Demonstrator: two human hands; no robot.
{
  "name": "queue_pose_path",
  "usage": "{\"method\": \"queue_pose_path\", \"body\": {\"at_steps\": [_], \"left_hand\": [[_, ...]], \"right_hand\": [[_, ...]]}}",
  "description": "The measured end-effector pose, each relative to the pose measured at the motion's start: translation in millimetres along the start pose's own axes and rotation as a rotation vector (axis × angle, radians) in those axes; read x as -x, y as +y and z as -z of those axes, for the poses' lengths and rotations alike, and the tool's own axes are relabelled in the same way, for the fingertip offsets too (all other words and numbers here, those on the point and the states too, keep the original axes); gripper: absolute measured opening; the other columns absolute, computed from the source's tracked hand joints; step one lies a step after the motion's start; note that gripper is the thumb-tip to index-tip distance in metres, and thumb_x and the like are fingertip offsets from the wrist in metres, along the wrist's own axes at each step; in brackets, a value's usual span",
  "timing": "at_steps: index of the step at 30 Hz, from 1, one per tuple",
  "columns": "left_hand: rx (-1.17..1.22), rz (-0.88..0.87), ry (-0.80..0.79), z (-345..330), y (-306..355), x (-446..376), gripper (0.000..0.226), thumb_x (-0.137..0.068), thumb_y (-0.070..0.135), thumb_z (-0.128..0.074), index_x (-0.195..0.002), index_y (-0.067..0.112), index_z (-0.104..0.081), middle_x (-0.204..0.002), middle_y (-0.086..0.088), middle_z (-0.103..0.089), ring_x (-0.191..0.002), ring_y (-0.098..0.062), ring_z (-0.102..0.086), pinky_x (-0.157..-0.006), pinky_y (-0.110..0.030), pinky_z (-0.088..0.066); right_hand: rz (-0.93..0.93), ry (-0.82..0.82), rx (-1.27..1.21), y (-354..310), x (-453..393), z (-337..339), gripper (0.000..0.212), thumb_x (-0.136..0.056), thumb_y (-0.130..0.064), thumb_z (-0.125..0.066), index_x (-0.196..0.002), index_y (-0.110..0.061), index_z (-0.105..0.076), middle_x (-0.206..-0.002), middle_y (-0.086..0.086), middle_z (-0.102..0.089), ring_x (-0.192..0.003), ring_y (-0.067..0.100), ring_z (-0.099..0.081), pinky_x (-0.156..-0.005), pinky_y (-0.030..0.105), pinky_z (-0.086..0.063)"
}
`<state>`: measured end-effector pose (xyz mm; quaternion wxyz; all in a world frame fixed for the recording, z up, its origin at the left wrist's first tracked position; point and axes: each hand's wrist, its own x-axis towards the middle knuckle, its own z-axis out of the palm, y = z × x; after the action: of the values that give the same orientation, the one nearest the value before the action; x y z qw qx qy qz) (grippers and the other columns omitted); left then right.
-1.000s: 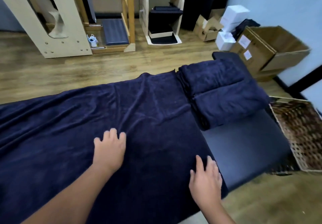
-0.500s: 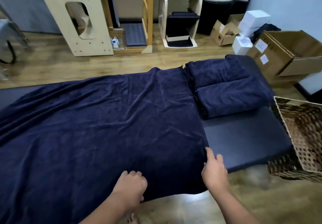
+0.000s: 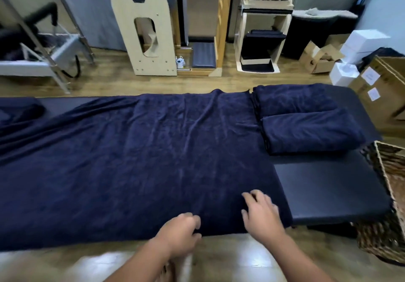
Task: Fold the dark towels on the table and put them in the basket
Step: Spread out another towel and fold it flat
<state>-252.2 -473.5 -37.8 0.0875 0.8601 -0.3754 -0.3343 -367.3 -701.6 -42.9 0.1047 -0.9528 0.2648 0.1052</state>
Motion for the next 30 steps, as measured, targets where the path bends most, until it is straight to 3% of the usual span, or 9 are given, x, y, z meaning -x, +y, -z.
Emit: {"method": "queue_pose_path", "body": {"at_steps": [3, 6, 10, 15, 20, 22, 24, 26, 30], "left_hand": [[-0.02, 0.08, 0.035, 7.0, -17.3, 18.0, 0.016, -0.097, 0.034, -0.054, -0.104, 0.02, -0.057, -0.111, 0.001, -0.056, -0.101, -0.023, -0.056, -0.083, -0.036, -0.047], [-0.002, 0.199, 0.065, 16.7, -48.9, 43.1, 0.018, -0.098, 0.035, -0.055, -0.105, 0.019, -0.056, -0.112, 0.0, -0.057, -0.102, -0.025, -0.057, -0.085, -0.037, -0.049], [-0.005, 0.385, 0.137, 28.4, -105.8, 87.2, 0.024, -0.097, 0.036, -0.056, -0.114, 0.02, -0.056, -0.121, -0.003, -0.053, -0.115, -0.027, -0.055, -0.094, -0.039, -0.048], [0.046, 0.591, 0.203, 39.0, -189.3, 136.7, 0.05, -0.095, 0.035, -0.055, -0.141, 0.024, -0.04, -0.149, -0.007, -0.03, -0.137, -0.031, -0.035, -0.102, -0.045, -0.046], [0.034, 0.745, 0.147, 51.5, -276.3, 170.1, 0.076, -0.098, 0.038, -0.052, -0.159, 0.029, -0.007, -0.166, -0.014, 0.0, -0.152, -0.038, -0.004, -0.118, -0.061, -0.021], [0.043, 0.741, 0.135, 54.8, -309.7, 179.0, 0.068, -0.099, 0.03, -0.051, -0.156, 0.034, -0.014, -0.168, -0.011, 0.008, -0.154, -0.04, 0.008, -0.118, -0.067, -0.01], [0.049, 0.696, 0.158, 58.7, -341.0, 188.4, 0.044, -0.095, 0.028, -0.054, -0.133, 0.039, -0.035, -0.166, -0.007, 0.001, -0.153, -0.039, 0.002, -0.115, -0.072, -0.006], [0.003, 0.635, 0.175, 67.5, -360.8, 193.5, 0.032, -0.09, 0.04, -0.057, -0.118, 0.034, -0.041, -0.157, 0.0, -0.019, -0.144, -0.032, -0.02, -0.114, -0.071, -0.01], [0.051, 0.512, 0.191, 99.2, -398.1, 191.7, 0.045, -0.09, 0.042, -0.055, -0.13, 0.028, -0.042, -0.13, 0.006, -0.045, -0.123, -0.023, -0.042, -0.109, -0.053, -0.036]], "right_hand": [[0.16, -0.157, 0.016, -40.9, 4.8, -8.6, 0.053, -0.099, -0.04, -0.047, -0.15, -0.031, -0.034, -0.159, 0.004, -0.021, -0.149, 0.028, -0.017, -0.114, 0.048, -0.029], [0.278, -0.248, 0.066, -83.2, 10.2, -14.4, 0.056, -0.102, -0.037, -0.045, -0.153, -0.027, -0.028, -0.166, 0.008, -0.008, -0.153, 0.032, -0.004, -0.118, 0.051, -0.022], [0.435, -0.309, 0.069, -138.1, 9.5, -15.6, 0.053, -0.103, -0.032, -0.045, -0.153, -0.025, -0.029, -0.166, 0.007, -0.007, -0.154, 0.032, -0.001, -0.12, 0.052, -0.02], [0.548, -0.326, 0.063, -211.4, -3.3, -17.9, 0.056, -0.103, -0.028, -0.048, -0.155, -0.026, -0.027, -0.169, 0.003, 0.003, -0.155, 0.03, -0.002, -0.12, 0.05, -0.023], [0.594, -0.364, 0.104, -296.9, -11.6, -27.4, 0.065, -0.102, -0.03, -0.049, -0.159, -0.031, -0.017, -0.169, -0.002, 0.002, -0.155, 0.031, 0.0, -0.122, 0.05, -0.021], [0.591, -0.386, 0.142, -329.7, -11.6, -28.9, 0.066, -0.102, -0.035, -0.05, -0.159, -0.033, -0.016, -0.168, -0.001, -0.002, -0.154, 0.035, -0.003, -0.12, 0.049, -0.025], [0.561, -0.359, 0.185, -361.8, -13.6, -30.4, 0.063, -0.1, -0.041, -0.05, -0.156, -0.032, -0.021, -0.161, 0.002, -0.017, -0.146, 0.033, -0.018, -0.114, 0.045, -0.034], [0.523, -0.335, 0.214, -387.4, -15.7, -26.8, 0.058, -0.099, -0.046, -0.048, -0.152, -0.03, -0.029, -0.148, -0.001, -0.037, -0.133, 0.027, -0.033, -0.105, 0.042, -0.041], [0.482, -0.331, 0.217, -440.7, -28.0, -22.8, 0.04, -0.099, -0.045, -0.049, -0.133, -0.025, -0.052, -0.122, -0.002, -0.055, -0.115, 0.023, -0.051, -0.094, 0.039, -0.048]]}}
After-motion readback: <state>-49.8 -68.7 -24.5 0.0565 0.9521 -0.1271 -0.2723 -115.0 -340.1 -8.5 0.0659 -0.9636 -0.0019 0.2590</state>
